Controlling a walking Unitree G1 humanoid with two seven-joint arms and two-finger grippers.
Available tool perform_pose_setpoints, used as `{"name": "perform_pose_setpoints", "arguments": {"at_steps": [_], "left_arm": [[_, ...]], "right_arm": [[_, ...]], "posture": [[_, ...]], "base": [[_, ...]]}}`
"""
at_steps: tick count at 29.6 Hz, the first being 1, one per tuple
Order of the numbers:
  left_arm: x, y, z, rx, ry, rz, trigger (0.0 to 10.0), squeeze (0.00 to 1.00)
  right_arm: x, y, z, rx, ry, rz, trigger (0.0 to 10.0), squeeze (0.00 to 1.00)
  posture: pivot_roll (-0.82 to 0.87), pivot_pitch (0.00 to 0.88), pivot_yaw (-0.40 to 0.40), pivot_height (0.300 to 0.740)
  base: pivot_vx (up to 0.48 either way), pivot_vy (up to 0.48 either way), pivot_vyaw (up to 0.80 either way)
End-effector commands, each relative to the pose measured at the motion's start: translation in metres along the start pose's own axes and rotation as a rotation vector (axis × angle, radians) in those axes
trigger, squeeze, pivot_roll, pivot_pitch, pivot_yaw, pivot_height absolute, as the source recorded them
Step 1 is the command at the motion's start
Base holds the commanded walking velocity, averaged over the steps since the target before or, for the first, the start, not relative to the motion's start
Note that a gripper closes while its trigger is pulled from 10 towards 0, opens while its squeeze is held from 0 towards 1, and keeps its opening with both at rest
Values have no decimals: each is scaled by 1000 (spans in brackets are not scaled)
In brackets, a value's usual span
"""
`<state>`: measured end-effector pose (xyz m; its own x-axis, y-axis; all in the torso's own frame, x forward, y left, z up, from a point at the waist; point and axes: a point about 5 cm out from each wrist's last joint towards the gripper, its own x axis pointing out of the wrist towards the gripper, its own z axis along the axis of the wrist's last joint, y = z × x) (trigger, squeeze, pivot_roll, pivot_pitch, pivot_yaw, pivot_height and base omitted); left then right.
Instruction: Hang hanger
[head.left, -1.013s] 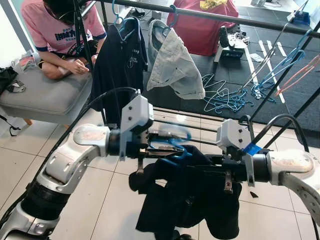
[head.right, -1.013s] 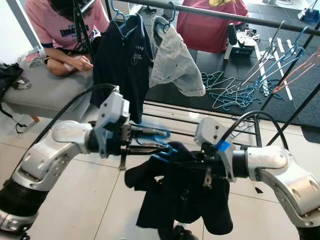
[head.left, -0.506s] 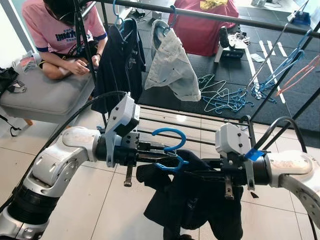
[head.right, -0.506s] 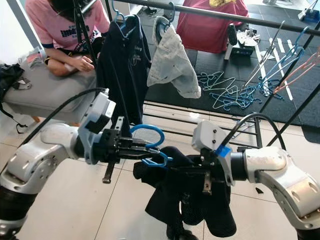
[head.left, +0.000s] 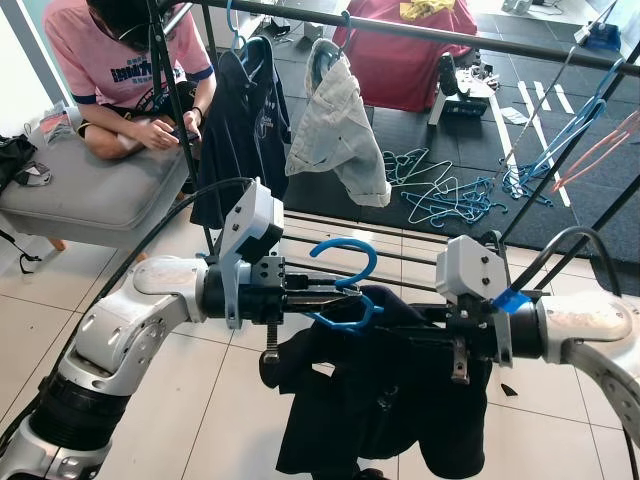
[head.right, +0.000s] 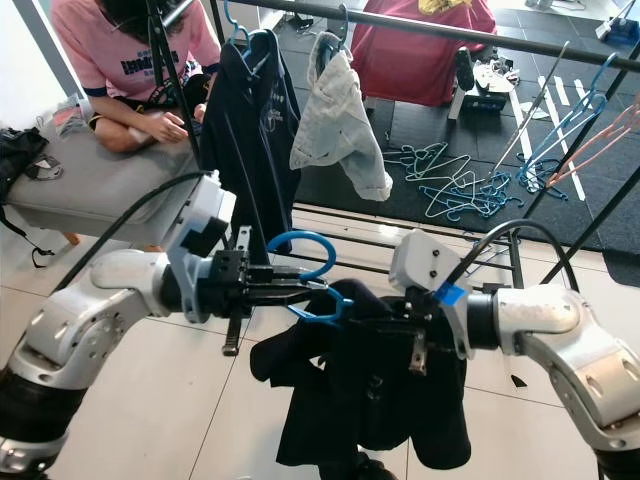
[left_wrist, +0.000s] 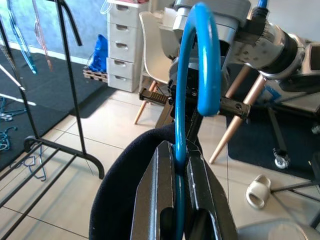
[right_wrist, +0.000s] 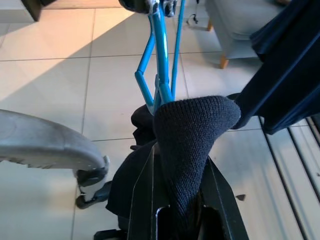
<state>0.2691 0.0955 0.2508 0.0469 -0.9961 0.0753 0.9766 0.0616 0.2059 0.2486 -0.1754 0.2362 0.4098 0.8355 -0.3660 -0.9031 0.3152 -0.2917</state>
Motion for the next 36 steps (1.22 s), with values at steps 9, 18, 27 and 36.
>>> {"name": "perform_pose_setpoints", "arguments": {"at_steps": [9,18,27,36], "left_arm": [[15,1,3,-141,-291,82,0,0],[19,6,-1,-239,-430,201,0,0],[18,11,-6,-250,-436,272,0,0],[-1,21,5,-225,-476,316,0,0]], "right_arm": [[-22,-26,18,-10,-93,-119,10000,1000],[-62,-49,55,-41,-303,-215,10000,1000],[-113,-60,81,-25,-550,-341,10000,1000],[-151,-24,54,72,-592,-323,10000,1000]], "posture": [[-108,189,-14,740],[-117,189,-27,740],[-118,188,-31,740],[-118,190,-30,740]], "base": [[0,0,0],[0,0,0],[0,0,0],[0,0,0]]}}
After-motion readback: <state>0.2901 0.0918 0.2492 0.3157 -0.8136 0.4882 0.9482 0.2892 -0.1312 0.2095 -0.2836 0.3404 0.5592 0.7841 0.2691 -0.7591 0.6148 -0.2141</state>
